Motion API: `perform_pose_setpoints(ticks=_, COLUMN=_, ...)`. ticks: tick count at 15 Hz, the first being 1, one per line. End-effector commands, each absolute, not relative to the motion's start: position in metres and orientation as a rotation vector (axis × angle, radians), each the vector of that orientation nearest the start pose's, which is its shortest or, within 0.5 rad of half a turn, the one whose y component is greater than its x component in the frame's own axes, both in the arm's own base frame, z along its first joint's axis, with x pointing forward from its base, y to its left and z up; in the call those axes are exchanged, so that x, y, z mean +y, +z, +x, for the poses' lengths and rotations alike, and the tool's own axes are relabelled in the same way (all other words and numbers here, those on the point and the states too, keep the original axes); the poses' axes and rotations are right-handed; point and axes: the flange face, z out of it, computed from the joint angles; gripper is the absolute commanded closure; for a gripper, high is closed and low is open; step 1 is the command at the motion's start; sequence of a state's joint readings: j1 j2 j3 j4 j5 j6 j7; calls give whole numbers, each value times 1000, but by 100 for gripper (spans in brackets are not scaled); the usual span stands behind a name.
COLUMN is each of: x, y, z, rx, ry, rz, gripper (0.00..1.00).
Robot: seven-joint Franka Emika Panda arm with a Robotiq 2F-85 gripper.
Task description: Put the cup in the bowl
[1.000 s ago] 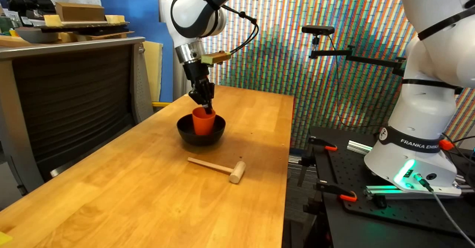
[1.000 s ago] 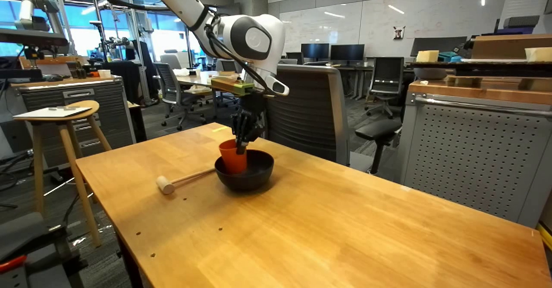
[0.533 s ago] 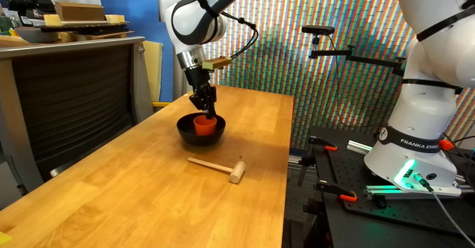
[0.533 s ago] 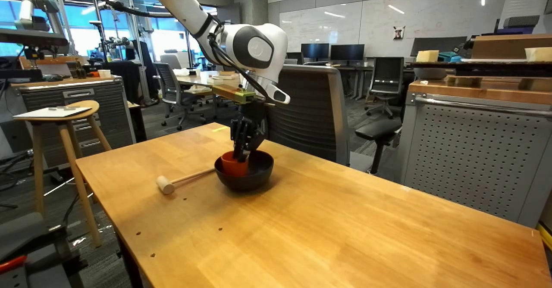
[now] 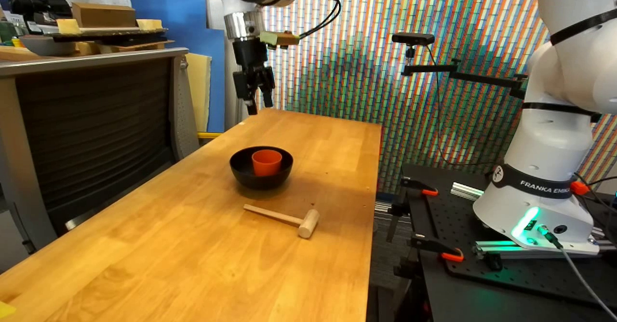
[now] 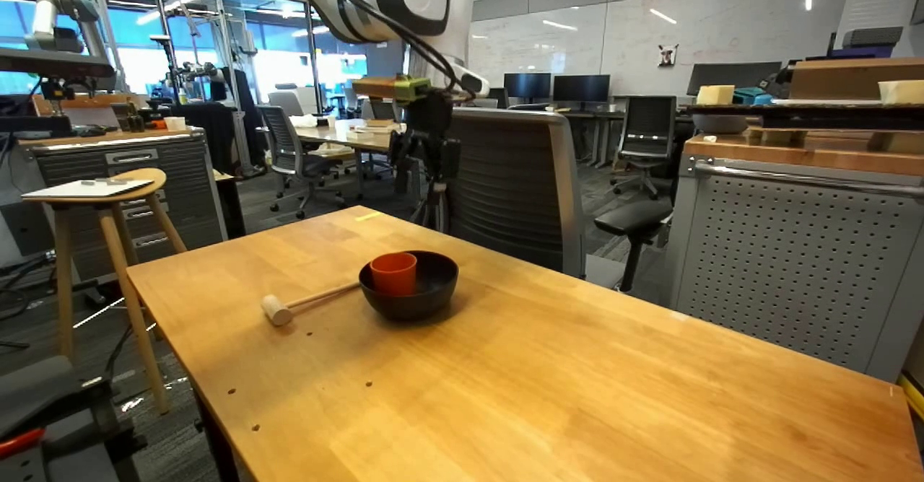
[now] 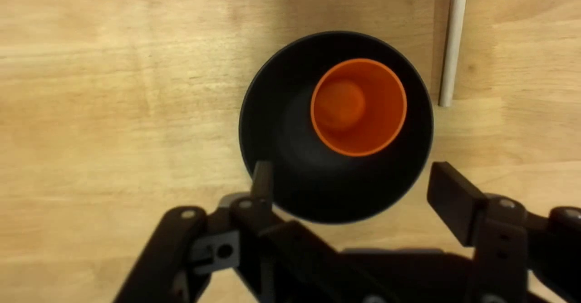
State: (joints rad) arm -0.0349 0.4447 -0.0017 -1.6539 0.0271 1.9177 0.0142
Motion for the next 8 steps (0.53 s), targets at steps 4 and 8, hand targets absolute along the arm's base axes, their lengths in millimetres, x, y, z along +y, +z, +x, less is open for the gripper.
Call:
perform_pose_setpoints(ticks=4, x=-5, y=494, z=591, rx=-187, ry=-172, rz=-3191, gripper=0)
perform_pose_setpoints(ticks=8, x=-9, y=477, z=612, rx=-95, ry=-76, rz=-3185, gripper=0)
